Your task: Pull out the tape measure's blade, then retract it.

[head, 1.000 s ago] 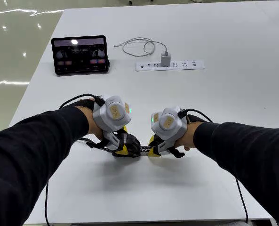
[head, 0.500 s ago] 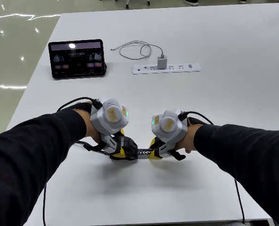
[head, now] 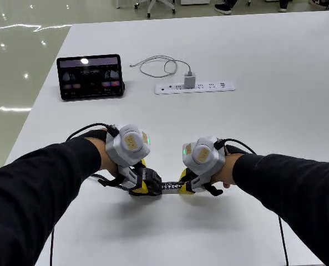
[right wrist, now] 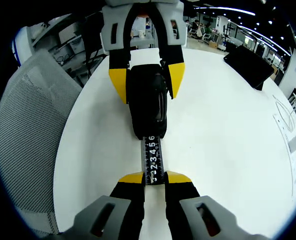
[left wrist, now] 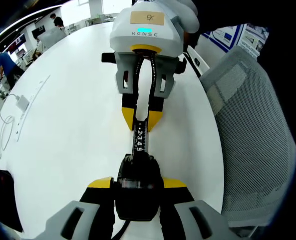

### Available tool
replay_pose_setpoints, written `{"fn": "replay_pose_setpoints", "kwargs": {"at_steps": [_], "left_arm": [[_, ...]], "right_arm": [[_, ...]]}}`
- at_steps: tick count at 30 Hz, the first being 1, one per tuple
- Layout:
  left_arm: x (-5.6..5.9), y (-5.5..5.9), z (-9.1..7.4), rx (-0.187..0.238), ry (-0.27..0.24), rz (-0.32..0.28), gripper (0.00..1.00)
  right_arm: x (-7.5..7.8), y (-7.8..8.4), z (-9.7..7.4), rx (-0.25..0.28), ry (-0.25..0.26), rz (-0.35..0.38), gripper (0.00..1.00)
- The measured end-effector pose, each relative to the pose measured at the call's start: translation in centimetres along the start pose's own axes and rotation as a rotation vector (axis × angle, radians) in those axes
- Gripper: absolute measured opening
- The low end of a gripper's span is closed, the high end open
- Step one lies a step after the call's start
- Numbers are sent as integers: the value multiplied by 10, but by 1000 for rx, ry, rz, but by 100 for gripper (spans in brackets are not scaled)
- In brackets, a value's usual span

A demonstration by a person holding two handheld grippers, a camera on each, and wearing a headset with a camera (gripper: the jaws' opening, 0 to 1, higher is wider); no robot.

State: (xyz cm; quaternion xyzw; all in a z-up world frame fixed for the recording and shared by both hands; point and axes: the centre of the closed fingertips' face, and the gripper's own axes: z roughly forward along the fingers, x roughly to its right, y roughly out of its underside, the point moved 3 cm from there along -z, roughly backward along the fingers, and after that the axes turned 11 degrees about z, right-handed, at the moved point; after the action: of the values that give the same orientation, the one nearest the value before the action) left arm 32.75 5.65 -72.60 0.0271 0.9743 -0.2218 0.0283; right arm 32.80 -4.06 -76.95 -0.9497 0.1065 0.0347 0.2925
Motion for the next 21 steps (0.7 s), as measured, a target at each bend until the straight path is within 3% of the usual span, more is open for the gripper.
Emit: {"fn": "replay_pose_setpoints", "kwargs": {"at_steps": [21], "left_arm": [[1, 0, 1, 5, 19, -3, 31]], "right_arm": [[5, 11, -9, -4, 2, 32, 10]]}}
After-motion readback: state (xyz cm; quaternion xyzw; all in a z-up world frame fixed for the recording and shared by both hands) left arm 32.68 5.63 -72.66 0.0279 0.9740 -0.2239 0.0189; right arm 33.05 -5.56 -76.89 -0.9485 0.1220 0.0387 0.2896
